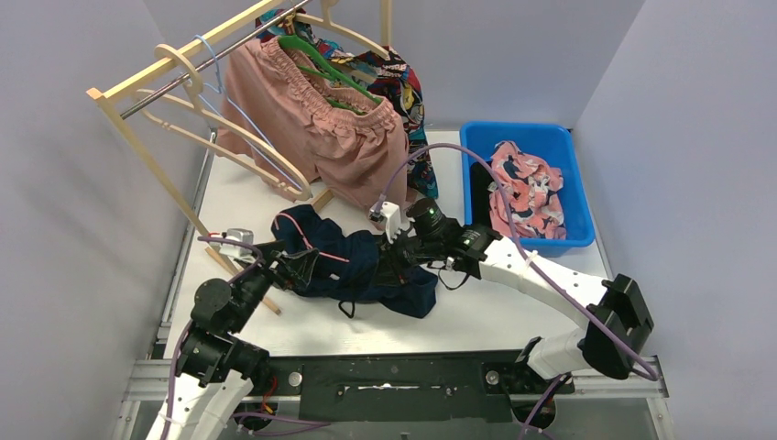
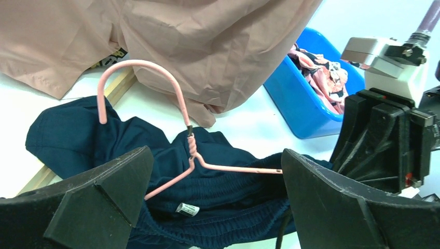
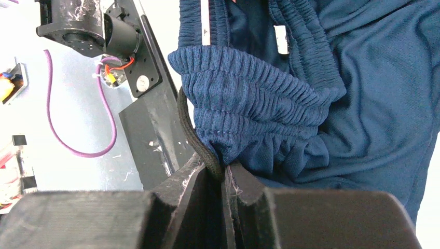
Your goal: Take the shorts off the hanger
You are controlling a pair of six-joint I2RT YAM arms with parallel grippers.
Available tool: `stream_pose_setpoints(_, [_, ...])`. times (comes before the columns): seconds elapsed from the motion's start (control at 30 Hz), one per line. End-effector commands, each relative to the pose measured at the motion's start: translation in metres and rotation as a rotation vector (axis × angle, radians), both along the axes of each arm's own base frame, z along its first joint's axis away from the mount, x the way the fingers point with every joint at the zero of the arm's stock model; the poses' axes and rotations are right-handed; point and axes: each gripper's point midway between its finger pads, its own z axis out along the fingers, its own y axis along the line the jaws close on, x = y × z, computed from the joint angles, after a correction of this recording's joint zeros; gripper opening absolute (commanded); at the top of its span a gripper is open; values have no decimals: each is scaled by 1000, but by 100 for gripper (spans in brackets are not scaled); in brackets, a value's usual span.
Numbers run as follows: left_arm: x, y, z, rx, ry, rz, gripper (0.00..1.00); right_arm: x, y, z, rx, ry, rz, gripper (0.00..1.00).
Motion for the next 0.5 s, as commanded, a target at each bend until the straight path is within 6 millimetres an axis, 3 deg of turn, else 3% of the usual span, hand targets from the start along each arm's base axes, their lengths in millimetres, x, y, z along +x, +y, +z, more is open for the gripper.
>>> stream_pose_setpoints(0.0, [1,-5,26,-61,-57,-19,98,6,25,40,131,-78,55,0])
stream_pose_setpoints(0.17, [8,-19,45,-217,-57,-68,94,6,31,43,161,-81,72,0])
stream_pose_setpoints(0.33, [18,-24,33,-197,8,-64,85,6,31,41,149,-73,69,0])
stream_pose_setpoints(0.47, [28,-13,27,-205,33,17,79,9,31,52,170,-103,53,0])
